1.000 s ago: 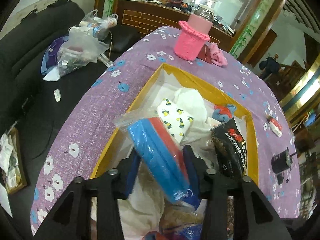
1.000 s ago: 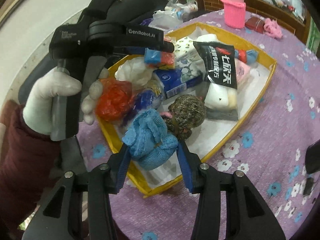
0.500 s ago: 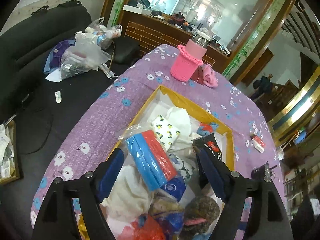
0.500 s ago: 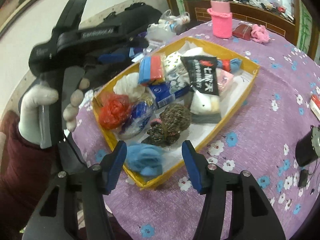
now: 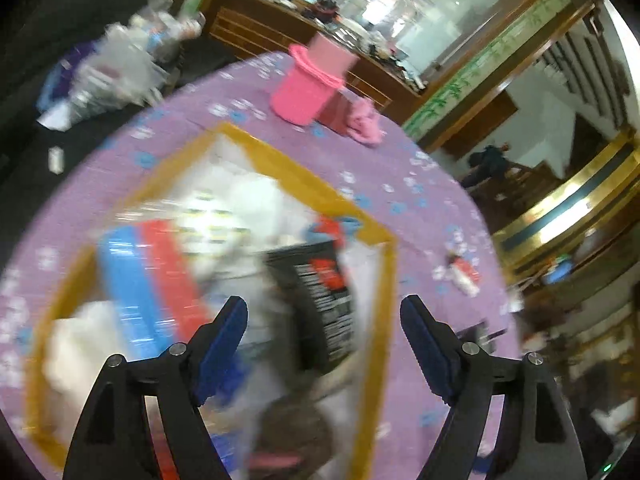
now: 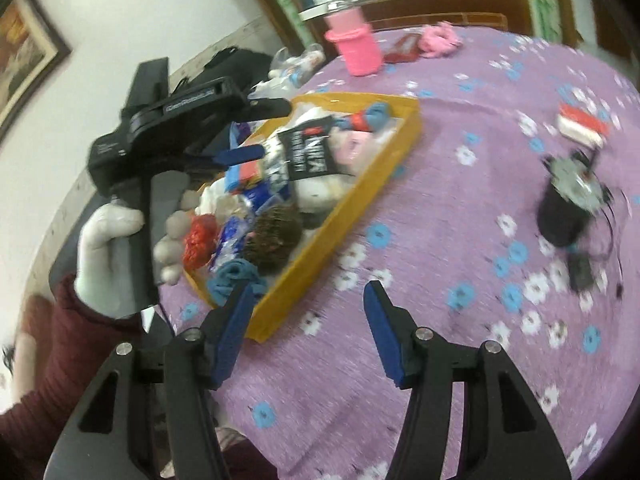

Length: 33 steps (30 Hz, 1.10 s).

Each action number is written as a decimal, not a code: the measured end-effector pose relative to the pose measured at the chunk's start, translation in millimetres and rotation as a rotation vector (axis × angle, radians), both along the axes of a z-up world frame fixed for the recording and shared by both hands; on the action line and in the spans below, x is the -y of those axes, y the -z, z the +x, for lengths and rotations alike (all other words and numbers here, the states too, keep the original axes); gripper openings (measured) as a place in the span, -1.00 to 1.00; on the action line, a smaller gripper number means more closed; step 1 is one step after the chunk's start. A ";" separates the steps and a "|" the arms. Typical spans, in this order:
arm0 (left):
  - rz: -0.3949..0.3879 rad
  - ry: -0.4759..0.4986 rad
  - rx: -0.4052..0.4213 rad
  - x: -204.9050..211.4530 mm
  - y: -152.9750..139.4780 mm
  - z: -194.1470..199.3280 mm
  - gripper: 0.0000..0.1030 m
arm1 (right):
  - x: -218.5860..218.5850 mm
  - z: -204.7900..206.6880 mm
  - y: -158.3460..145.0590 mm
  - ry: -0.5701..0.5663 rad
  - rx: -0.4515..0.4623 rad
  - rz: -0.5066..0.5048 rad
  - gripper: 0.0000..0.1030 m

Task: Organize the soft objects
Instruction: 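Move both open grippers back toward the tissue pack and striped sponge pack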

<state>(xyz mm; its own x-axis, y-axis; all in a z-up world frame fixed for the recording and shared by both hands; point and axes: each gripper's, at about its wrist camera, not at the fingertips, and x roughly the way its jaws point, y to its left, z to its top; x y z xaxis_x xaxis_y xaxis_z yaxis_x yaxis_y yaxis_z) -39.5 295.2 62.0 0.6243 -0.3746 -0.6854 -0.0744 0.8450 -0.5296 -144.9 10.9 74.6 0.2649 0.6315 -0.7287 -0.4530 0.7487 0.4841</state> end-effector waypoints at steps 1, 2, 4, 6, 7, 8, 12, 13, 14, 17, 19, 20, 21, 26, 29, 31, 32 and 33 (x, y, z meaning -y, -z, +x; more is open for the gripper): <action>-0.037 0.011 -0.003 6.3 2.6 8.2 0.53 | 5.3 0.2 -0.3 0.012 -0.001 0.005 0.10; -0.059 0.025 -0.010 12.9 6.1 15.6 0.53 | 12.2 -0.1 -1.1 0.029 -0.001 0.008 0.10; -0.075 0.063 -0.058 29.9 16.8 30.7 0.52 | 24.9 -0.3 -2.5 0.059 0.005 0.011 0.10; -0.083 0.133 -0.134 49.0 28.9 40.5 0.53 | 38.5 -0.4 -4.6 0.083 0.012 0.014 0.10; -0.077 0.155 -0.153 54.7 30.6 40.0 0.53 | 43.6 -0.1 -5.0 0.094 0.013 0.015 0.10; -0.050 0.167 -0.159 59.6 29.2 36.3 0.53 | 50.5 1.5 -4.8 0.109 0.012 0.019 0.10; 0.036 0.186 -0.115 61.3 5.7 5.5 0.54 | 67.4 8.3 -2.1 0.150 0.009 0.045 0.10; 0.068 0.177 -0.095 61.0 -1.1 -2.9 0.54 | 70.6 9.0 -1.3 0.159 0.007 0.056 0.10; 0.116 0.165 -0.071 61.9 -9.8 -12.0 0.54 | 74.2 10.6 -0.4 0.169 0.004 0.071 0.10; 0.317 0.094 0.015 69.6 -33.3 -40.6 0.59 | 81.6 13.3 2.0 0.192 0.000 0.093 0.10; 0.449 0.030 0.081 80.1 -48.0 -58.1 0.73 | 85.5 12.3 3.1 0.198 -0.001 0.094 0.10; 0.512 -0.007 0.116 85.7 -54.5 -65.9 0.77 | 88.2 11.3 3.4 0.201 0.000 0.091 0.10; 0.560 -0.037 0.146 91.3 -59.5 -72.7 0.86 | 92.0 10.9 3.0 0.205 0.000 0.091 0.10; 0.721 -0.126 0.287 125.8 -79.5 -100.6 0.95 | 116.2 12.0 6.1 0.248 -0.003 0.096 0.10; 0.745 -0.086 0.308 149.2 -82.3 -108.2 0.95 | 135.0 15.3 5.8 0.283 0.000 0.098 0.10; 0.755 -0.054 0.305 163.1 -81.6 -110.5 0.95 | 146.8 18.1 6.7 0.304 0.000 0.097 0.09; 0.759 -0.040 0.303 168.0 -80.1 -111.1 0.95 | 150.5 19.2 6.6 0.311 -0.001 0.098 0.09; 0.764 -0.029 0.300 173.3 -79.4 -107.1 0.95 | 157.4 20.9 7.5 0.324 -0.004 0.099 0.09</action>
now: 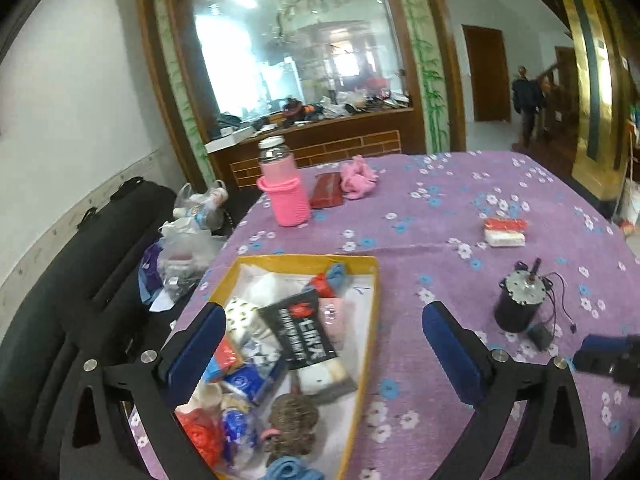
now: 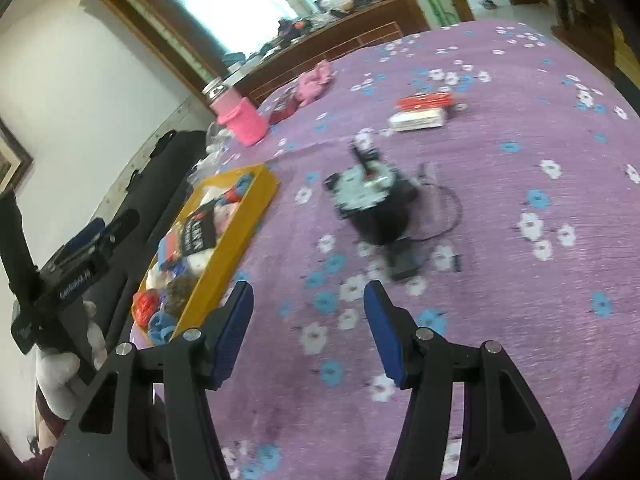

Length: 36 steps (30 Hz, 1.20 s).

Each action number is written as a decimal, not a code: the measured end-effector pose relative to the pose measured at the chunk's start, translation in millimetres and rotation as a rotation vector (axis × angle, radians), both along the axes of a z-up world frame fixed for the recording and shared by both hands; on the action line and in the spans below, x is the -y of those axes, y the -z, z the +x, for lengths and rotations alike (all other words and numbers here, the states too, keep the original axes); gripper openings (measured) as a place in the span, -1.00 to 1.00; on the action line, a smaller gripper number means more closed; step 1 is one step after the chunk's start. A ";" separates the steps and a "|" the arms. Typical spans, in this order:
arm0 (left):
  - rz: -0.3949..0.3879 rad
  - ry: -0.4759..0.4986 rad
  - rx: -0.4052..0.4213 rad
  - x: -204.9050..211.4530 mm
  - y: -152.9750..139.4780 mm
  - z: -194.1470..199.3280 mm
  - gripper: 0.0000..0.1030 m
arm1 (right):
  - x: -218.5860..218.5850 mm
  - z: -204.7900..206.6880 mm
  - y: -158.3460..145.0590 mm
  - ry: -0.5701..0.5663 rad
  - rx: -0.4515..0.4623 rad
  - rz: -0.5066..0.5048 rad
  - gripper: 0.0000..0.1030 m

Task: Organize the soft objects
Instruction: 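Move both open grippers back toward the tissue pack and striped sponge pack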

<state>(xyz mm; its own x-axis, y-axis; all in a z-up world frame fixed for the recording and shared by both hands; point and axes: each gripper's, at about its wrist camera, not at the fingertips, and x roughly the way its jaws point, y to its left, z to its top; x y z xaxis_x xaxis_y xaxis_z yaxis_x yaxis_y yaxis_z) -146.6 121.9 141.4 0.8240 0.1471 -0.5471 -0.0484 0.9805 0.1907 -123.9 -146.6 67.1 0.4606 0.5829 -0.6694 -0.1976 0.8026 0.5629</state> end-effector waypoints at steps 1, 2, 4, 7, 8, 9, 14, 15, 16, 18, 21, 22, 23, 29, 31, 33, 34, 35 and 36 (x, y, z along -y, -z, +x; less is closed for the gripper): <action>0.010 0.009 -0.008 6.6 -0.4 0.7 0.95 | 4.8 1.7 0.9 0.009 -0.003 0.001 0.09; 0.017 0.018 -0.015 10.5 -0.6 1.1 0.95 | 10.7 3.2 1.6 0.018 -0.005 0.002 0.09; 0.034 0.035 -0.033 19.8 -1.1 10.7 0.95 | 24.2 7.4 2.6 0.042 -0.007 0.002 0.09; 0.052 0.049 -0.053 30.1 -1.6 17.4 0.95 | 42.4 14.9 2.8 0.074 -0.010 0.002 0.09; 0.053 0.052 -0.061 33.0 -1.8 22.3 0.95 | 49.3 17.6 3.0 0.087 -0.012 0.001 0.09; 0.055 0.055 -0.070 36.0 -1.2 25.7 0.95 | 54.6 19.8 3.2 0.097 -0.014 -0.001 0.09; 0.062 0.075 -0.111 49.1 5.3 49.7 0.95 | 75.8 32.5 6.4 0.136 -0.025 -0.017 0.10; 0.066 0.082 -0.121 52.3 6.7 53.8 0.95 | 78.7 34.8 7.3 0.140 -0.028 -0.019 0.10; 0.067 0.085 -0.128 55.7 9.1 58.5 0.95 | 82.2 39.3 8.7 0.146 -0.034 -0.023 0.10; 0.066 0.094 -0.144 58.8 11.5 66.2 0.95 | 86.8 47.1 10.5 0.153 -0.043 -0.033 0.10; 0.035 0.114 -0.175 60.6 12.4 81.2 0.95 | 91.6 62.5 10.7 0.158 -0.049 -0.059 0.10; 0.011 0.127 -0.189 59.7 11.8 87.6 0.94 | 92.5 66.5 10.1 0.160 -0.048 -0.066 0.10; -0.005 0.136 -0.197 57.6 11.6 93.3 0.94 | 94.1 72.0 9.9 0.162 -0.047 -0.072 0.10; -0.114 0.190 -0.283 48.0 13.8 133.2 0.94 | 97.6 118.1 13.6 0.179 -0.041 -0.091 0.10; -0.156 0.205 -0.317 44.7 16.3 149.6 0.94 | 94.7 142.4 18.1 0.169 -0.063 -0.078 0.10; -0.191 0.210 -0.348 41.9 19.2 163.3 0.94 | 94.7 164.4 22.9 0.177 -0.083 -0.049 0.10; -0.214 0.213 -0.362 39.8 20.8 171.7 0.94 | 95.4 179.1 25.4 0.197 -0.092 -0.036 0.10; -0.233 0.219 -0.373 38.5 22.0 177.6 0.94 | 95.3 189.0 26.9 0.207 -0.093 -0.028 0.10; -0.257 0.224 -0.384 36.7 23.6 183.8 0.94 | 94.3 204.9 29.3 0.214 -0.090 -0.021 0.10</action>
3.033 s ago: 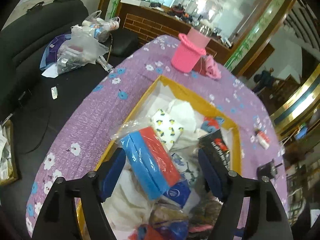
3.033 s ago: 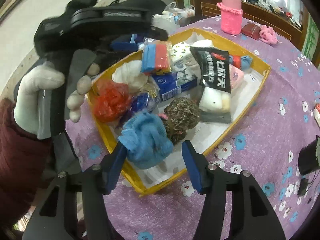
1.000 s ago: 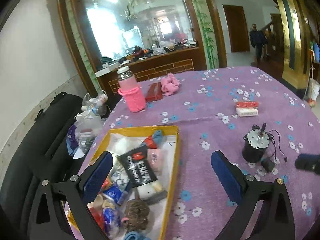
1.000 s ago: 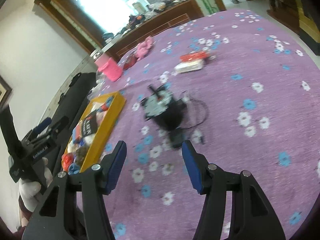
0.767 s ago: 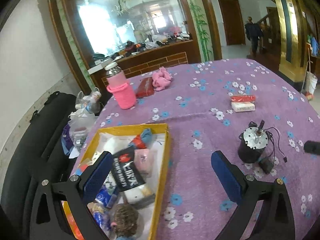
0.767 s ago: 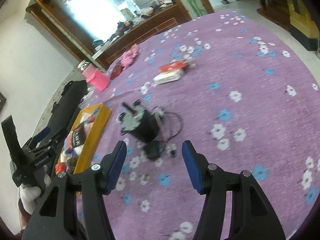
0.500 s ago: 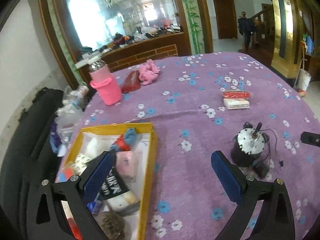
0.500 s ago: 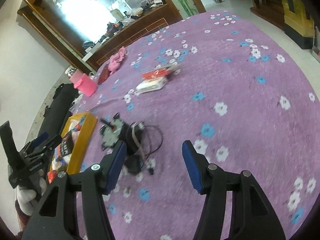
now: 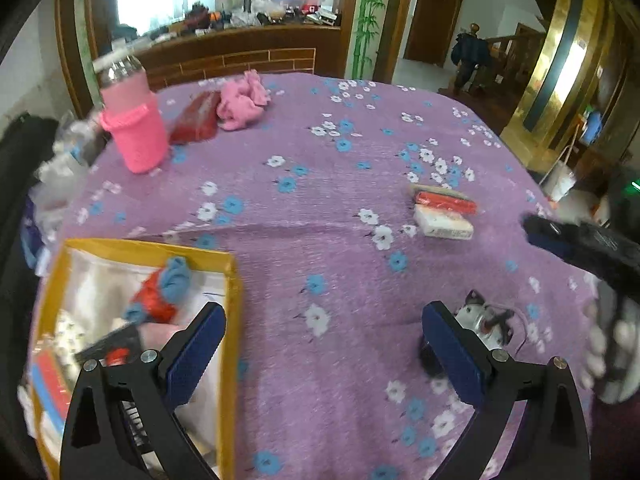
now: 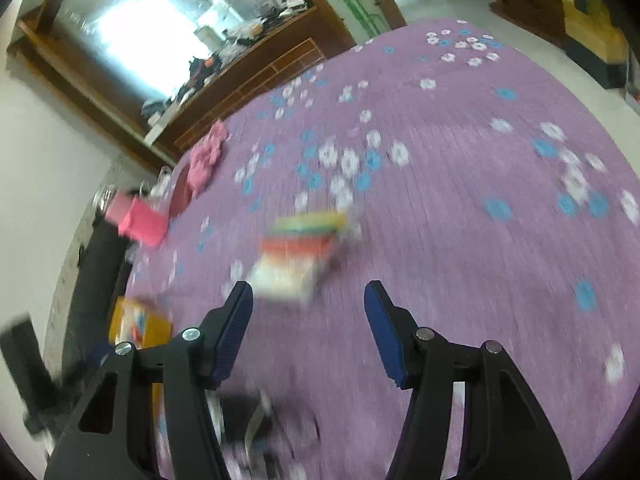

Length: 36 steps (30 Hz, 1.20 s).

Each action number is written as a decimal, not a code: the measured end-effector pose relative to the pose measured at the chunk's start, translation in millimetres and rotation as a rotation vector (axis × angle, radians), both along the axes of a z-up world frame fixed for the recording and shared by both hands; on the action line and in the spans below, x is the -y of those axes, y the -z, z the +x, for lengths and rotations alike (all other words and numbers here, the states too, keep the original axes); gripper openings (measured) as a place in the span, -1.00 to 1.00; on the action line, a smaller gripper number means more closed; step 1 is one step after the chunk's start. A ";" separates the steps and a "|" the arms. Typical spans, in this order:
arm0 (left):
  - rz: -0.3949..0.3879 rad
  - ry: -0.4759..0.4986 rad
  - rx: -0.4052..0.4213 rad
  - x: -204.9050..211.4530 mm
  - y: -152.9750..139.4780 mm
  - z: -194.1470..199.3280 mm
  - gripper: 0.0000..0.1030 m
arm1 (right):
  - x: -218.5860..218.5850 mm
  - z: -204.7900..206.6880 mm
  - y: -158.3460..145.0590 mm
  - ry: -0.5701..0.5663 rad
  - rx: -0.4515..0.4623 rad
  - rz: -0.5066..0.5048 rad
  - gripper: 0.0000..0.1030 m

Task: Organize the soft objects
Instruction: 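Move both open grippers back toward the tissue pack and striped sponge pack, then grasp the white tissue pack with the left gripper while the right grasps the striped sponge pack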

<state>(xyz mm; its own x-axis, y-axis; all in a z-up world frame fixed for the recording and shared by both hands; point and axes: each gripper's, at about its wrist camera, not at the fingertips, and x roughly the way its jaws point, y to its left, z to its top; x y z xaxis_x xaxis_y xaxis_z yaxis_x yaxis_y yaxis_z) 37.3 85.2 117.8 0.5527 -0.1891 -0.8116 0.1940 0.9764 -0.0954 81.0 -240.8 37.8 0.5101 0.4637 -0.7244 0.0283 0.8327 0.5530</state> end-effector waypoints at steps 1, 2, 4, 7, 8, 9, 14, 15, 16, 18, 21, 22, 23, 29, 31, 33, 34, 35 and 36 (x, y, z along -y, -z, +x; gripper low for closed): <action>-0.026 0.001 -0.011 -1.7 1.7 5.6 0.94 | -3.1 17.2 4.6 -0.004 -0.011 -0.007 0.10; -0.045 0.004 -0.016 -3.1 3.5 9.7 0.94 | -7.2 31.5 10.0 -0.004 -0.026 -0.019 0.10; -0.063 0.001 -0.027 -6.4 8.4 17.6 0.94 | -15.1 54.1 22.2 -0.012 -0.061 -0.042 0.10; -0.087 -0.019 -0.030 -14.2 14.5 23.3 0.94 | -38.4 70.8 45.3 -0.101 -0.157 0.007 0.14; -0.099 -0.024 -0.030 -18.4 15.3 24.8 0.94 | -50.8 69.3 48.0 -0.164 -0.172 0.041 0.14; -0.110 -0.030 -0.026 -21.2 17.5 26.2 0.94 | -64.8 64.5 47.8 -0.247 -0.178 0.091 0.15; -0.127 -0.056 0.006 -36.4 22.0 28.5 0.94 | -99.6 25.9 17.1 -0.516 -0.112 0.259 0.16; -0.131 -0.058 0.008 -37.4 24.2 29.0 0.94 | -95.5 24.2 13.4 -0.480 -0.100 0.225 0.16; -0.135 -0.057 0.009 -39.4 25.9 30.6 0.94 | -91.4 23.5 10.6 -0.437 -0.089 0.169 0.16; -0.136 -0.055 0.005 -40.1 29.6 33.5 0.94 | -86.2 24.0 8.2 -0.348 -0.067 -0.018 0.16; -0.164 -0.055 -0.019 -36.9 37.0 42.7 0.94 | -85.1 37.1 12.1 -0.304 -0.084 -0.066 0.16; -0.169 -0.052 -0.025 -34.6 38.2 47.7 0.94 | -86.4 43.4 11.1 -0.285 -0.079 -0.078 0.16; -0.167 -0.049 -0.028 -31.1 39.6 51.4 0.94 | -89.8 51.3 10.0 -0.276 -0.077 -0.092 0.16; -0.101 -0.004 -0.057 12.8 59.1 72.0 0.86 | -123.6 108.6 26.5 -0.323 -0.228 -0.080 0.16; -0.102 0.019 -0.068 22.2 68.3 78.6 0.77 | -136.6 116.5 30.9 -0.371 -0.256 -0.084 0.16; -0.099 0.026 -0.070 26.4 75.0 84.7 0.76 | -145.6 121.3 32.9 -0.388 -0.269 -0.126 0.16; -0.101 0.034 -0.075 28.4 78.7 88.4 0.76 | -151.6 123.1 33.2 -0.398 -0.265 -0.149 0.16; -0.106 0.037 -0.081 28.8 81.4 91.5 0.75 | -157.5 123.9 34.1 -0.414 -0.266 -0.170 0.16; -0.109 0.036 -0.083 29.6 83.5 94.2 0.71 | -163.5 124.5 35.6 -0.426 -0.270 -0.205 0.16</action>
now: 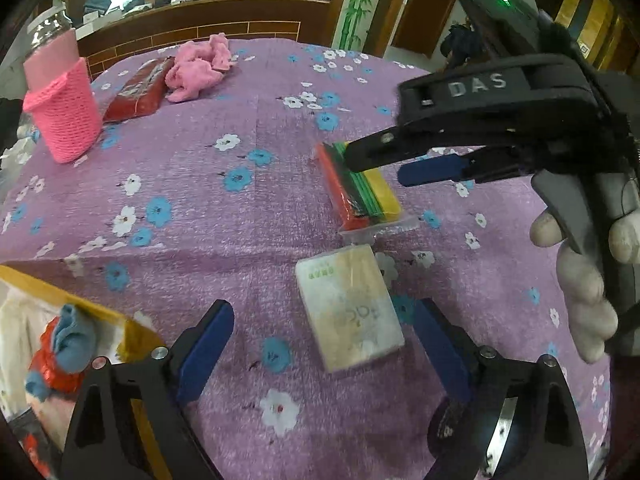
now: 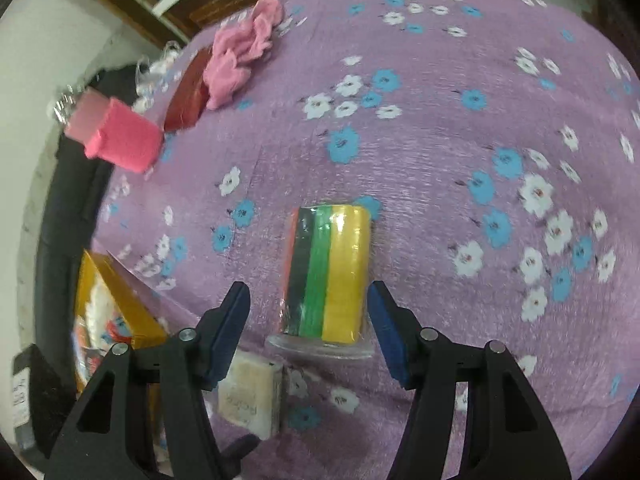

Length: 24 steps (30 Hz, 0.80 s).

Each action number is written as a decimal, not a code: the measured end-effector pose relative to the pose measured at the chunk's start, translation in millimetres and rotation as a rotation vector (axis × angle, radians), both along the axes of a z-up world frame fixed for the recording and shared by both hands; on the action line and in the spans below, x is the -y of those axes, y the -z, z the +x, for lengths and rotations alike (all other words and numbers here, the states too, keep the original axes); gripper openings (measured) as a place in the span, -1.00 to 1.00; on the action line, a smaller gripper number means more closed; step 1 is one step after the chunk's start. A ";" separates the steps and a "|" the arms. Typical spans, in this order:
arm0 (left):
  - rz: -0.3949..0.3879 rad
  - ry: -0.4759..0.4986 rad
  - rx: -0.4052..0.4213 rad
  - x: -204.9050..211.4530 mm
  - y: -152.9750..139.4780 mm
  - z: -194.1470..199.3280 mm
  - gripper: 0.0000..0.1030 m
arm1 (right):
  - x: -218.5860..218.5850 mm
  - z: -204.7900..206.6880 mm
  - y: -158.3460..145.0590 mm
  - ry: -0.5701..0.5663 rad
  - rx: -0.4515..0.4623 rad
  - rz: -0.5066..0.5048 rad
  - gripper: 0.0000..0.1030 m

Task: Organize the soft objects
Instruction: 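Grasp the white tissue pack with the left gripper while the right grasps the striped sponge pack, then carry the tissue pack and striped sponge pack over the yellow box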

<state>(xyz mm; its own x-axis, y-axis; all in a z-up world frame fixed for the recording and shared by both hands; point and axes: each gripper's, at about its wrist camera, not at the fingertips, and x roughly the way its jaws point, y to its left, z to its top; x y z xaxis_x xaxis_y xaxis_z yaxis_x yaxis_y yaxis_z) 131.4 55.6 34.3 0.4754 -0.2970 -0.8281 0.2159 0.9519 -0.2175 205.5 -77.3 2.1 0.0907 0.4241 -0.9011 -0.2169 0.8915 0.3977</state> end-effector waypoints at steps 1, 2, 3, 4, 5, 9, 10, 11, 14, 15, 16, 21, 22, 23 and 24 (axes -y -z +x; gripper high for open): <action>0.001 -0.001 -0.002 1.4 2.2 3.3 0.62 | -6.1 0.8 1.9 -0.017 0.004 -0.044 0.16; 0.006 -0.002 -0.005 3.3 4.5 6.4 0.57 | -13.4 3.9 4.4 -0.029 0.004 -0.071 0.16; 0.018 -0.001 -0.006 6.4 6.9 10.2 0.48 | -19.1 4.9 8.2 -0.049 -0.004 -0.105 0.16; 0.032 0.001 -0.009 10.1 9.5 12.4 0.46 | -24.1 5.6 13.3 -0.071 -0.022 -0.128 0.16; 0.044 0.006 -0.017 13.5 12.5 14.5 0.46 | -27.6 5.8 15.8 -0.087 -0.022 -0.151 0.17; 0.083 0.013 -0.024 23.0 22.4 20.6 0.38 | -31.8 4.5 15.2 -0.090 0.015 -0.172 0.16; 0.092 0.014 -0.018 25.3 23.0 21.0 0.21 | -30.4 3.4 14.9 -0.078 0.032 -0.169 0.06; 0.100 0.013 -0.009 26.8 23.6 20.7 0.15 | -30.2 2.2 14.2 -0.069 0.048 -0.174 -0.14; 0.129 0.025 0.026 33.6 23.1 17.8 -0.24 | -15.1 -6.9 7.7 -0.035 0.066 -0.123 -0.19; 0.136 0.022 0.031 32.8 21.7 16.3 -0.36 | -11.3 -8.7 3.2 -0.020 0.076 -0.116 -0.19; 0.131 0.012 0.034 29.9 19.5 15.7 -0.43 | -6.5 -11.2 1.3 -0.009 0.083 -0.111 -0.19; 0.007 -0.021 0.015 6.4 7.7 6.6 -0.47 | 22.5 -37.7 -25.3 0.049 0.119 -0.075 -0.20; -0.001 -0.026 0.023 2.9 4.3 2.5 -0.47 | 24.6 -43.3 -30.2 0.053 0.125 -0.072 -0.20; -0.010 -0.029 0.030 0.2 1.3 -1.9 -0.47 | 27.9 -50.0 -36.6 0.058 0.133 -0.069 -0.20; -0.020 -0.030 0.038 -2.2 -2.6 -7.3 -0.47 | 30.5 -57.6 -43.2 0.061 0.140 -0.065 -0.20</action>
